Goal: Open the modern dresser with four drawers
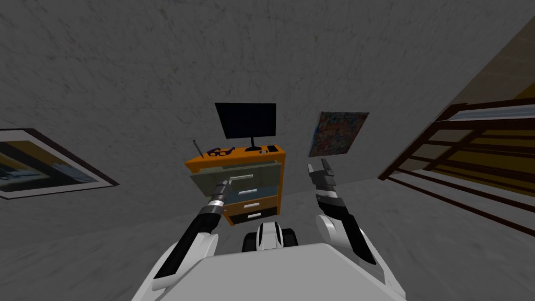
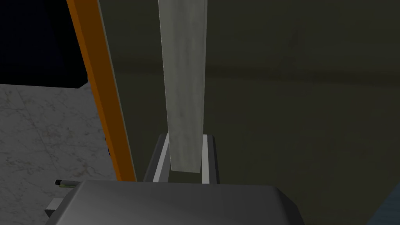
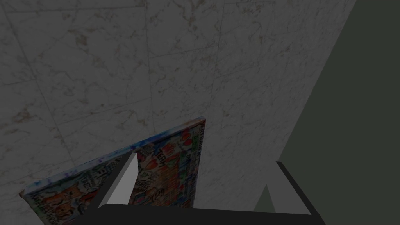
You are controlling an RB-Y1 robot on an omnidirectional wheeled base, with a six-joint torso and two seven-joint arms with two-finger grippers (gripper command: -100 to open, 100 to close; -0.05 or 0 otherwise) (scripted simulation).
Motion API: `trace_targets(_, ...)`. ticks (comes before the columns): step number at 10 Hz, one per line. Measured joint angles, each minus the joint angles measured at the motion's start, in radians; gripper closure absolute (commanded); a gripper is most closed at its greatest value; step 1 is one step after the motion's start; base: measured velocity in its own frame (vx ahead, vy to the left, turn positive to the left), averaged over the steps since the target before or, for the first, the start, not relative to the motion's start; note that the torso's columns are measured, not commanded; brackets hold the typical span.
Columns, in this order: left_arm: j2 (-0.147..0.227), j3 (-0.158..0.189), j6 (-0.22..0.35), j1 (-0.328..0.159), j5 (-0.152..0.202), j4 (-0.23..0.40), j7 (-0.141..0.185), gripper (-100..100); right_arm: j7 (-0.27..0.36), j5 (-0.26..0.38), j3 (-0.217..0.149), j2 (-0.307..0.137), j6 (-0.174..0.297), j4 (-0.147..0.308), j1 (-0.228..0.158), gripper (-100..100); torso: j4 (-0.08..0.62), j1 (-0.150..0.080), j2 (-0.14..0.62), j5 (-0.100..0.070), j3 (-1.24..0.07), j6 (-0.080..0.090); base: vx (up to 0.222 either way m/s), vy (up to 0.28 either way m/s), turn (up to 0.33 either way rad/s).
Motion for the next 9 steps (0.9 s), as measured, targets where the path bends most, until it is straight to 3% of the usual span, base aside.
trace_targets(4, 0.007, -0.008, 0.002, 0.023, 0.001, -0.016, 0.002, 100, 0.000, 0.000, 0.000, 0.000, 0.000, 0.000, 0.000, 0, -0.001, -0.001, -0.002, 0.000, -0.002, 0.001, -0.162, -0.018, 0.019)
trace_targets(5, 0.008, -0.010, 0.002, 0.027, 0.001, -0.020, 0.002, -100, 0.000, 0.000, 0.000, 0.000, 0.000, 0.000, 0.000, 0, -0.001, -0.002, -0.002, -0.001, -0.001, 0.002, -0.096, -0.014, 0.003)
trace_targets(9, 0.020, 0.007, 0.091, -0.007, 0.006, -0.079, 0.013, -100, 0.000, 0.000, 0.000, 0.000, 0.000, 0.000, 0.001, 0, -0.002, 0.001, -0.010, 0.000, -0.008, 0.001, 0.018, 0.003, -0.004)
